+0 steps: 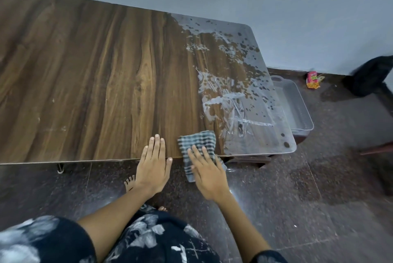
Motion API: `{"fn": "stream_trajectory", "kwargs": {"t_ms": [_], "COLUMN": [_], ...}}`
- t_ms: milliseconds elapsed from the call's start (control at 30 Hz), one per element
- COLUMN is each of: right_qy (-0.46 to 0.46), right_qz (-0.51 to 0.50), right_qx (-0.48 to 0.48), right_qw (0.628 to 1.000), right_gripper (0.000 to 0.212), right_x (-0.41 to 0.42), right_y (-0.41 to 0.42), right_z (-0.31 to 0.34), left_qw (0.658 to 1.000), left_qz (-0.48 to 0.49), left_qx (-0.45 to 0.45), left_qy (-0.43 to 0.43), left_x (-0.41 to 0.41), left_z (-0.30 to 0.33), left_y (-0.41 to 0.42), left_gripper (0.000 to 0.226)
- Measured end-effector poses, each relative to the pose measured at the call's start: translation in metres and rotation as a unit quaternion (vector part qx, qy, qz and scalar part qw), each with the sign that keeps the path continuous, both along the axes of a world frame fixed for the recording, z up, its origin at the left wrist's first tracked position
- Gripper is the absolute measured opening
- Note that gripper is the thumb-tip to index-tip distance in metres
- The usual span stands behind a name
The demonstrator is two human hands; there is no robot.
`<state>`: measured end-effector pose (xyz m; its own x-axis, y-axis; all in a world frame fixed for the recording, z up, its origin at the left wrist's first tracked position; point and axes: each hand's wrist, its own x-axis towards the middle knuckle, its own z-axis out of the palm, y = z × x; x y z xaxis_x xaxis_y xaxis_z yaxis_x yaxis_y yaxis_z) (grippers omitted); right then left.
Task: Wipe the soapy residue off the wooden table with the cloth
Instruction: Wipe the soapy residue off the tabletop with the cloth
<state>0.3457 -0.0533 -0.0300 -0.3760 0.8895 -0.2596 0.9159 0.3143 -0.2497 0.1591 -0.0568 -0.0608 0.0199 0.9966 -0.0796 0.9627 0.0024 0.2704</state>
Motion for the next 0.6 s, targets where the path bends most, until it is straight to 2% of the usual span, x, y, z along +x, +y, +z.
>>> {"fn": "stream_trajectory", "kwargs": {"t_ms": [167, 367, 500, 600], "right_qy": [-0.043, -0.039, -0.053, -0.056], "right_qz": [-0.103, -0.149, -0.137, -0.082], "right_qx": [-0.013, -0.042, -0.019, 0.012], "right_qw": [0.994, 0.987, 0.989, 0.995], "right_gripper": [0.049, 0.050, 0.051, 0.051], "right_x": [0.041, 0.026, 0.008, 0.008], "right_y": [0.024, 0.064, 0.086, 0.086], "right_z": [0.008, 0.009, 0.005, -0.001], "left_qw": [1.000, 0.998, 0.995, 0.997], "left_qz": [-0.026, -0.061, -0.094, -0.072], "left_qx": [0.001, 0.001, 0.002, -0.002], "left_qy": [-0.013, -0.024, 0.042, 0.041], "left_x": [0.009, 0.019, 0.029, 0.037], "left_z": [-0.002, 0.002, 0.010, 0.012], "left_y": [0.008, 0.020, 0.040, 0.062], "left_gripper": [0.072, 0.064, 0.053, 0.052]}}
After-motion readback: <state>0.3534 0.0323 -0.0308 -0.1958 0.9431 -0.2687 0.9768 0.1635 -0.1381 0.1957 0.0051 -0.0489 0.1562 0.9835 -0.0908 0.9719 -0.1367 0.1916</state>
